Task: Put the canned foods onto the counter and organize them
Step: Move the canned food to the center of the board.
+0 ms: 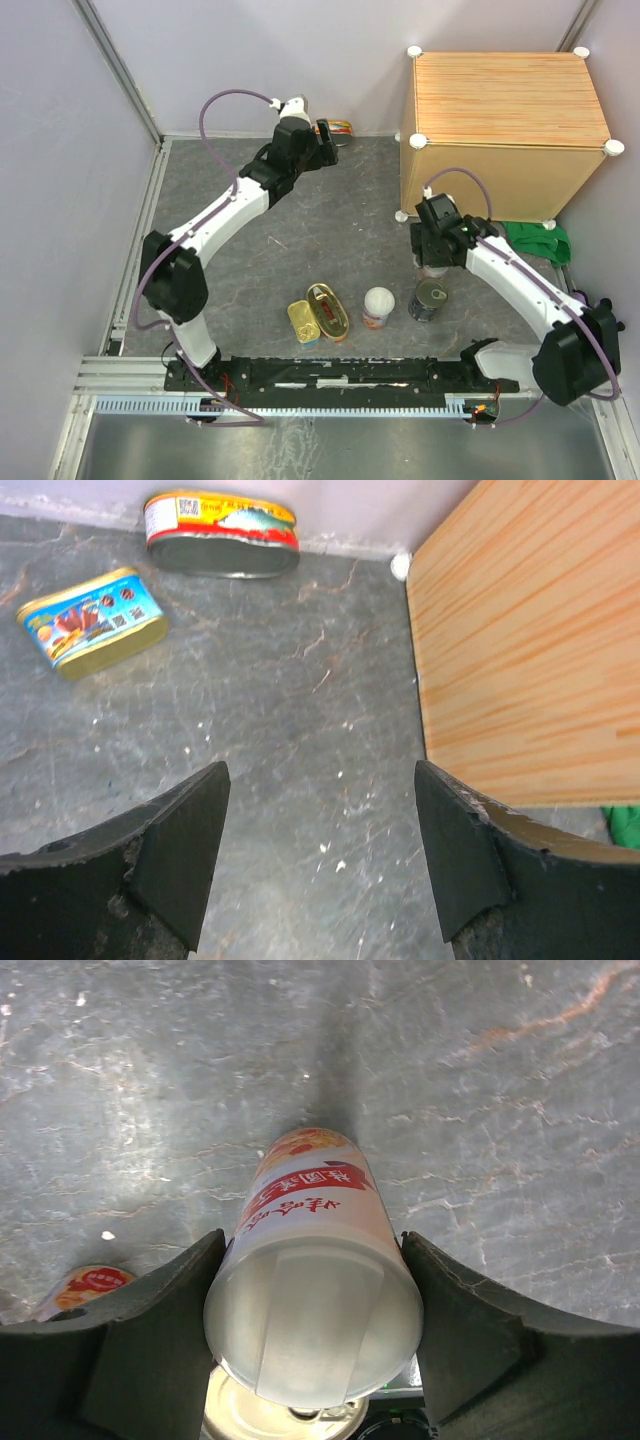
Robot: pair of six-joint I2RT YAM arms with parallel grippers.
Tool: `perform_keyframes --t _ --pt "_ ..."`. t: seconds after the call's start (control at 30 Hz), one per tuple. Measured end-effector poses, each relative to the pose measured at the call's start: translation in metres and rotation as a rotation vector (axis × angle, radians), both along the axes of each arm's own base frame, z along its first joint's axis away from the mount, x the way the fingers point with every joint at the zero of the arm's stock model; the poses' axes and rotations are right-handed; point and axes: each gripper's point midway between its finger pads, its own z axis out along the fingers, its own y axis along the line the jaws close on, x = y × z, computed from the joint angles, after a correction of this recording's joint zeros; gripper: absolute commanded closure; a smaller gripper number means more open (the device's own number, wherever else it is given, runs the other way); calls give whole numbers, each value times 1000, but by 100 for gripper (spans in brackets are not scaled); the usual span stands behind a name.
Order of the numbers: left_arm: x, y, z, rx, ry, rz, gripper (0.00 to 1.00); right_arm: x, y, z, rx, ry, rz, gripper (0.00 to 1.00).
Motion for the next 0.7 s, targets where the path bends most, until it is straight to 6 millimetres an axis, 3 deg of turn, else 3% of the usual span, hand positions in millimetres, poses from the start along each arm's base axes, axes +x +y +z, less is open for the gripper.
perform_keyframes --t 0.3,0.53,0.7 --pt "68 -15 -10 -48 13 44 19 -25 -33 -1 -6 -15 -91 69" --pt "124 -12 -39 -74 42 105 18 -33 -36 2 -2 10 -121 63" --pt "151 -1 -68 -99 49 150 18 -30 -33 6 17 11 -144 49"
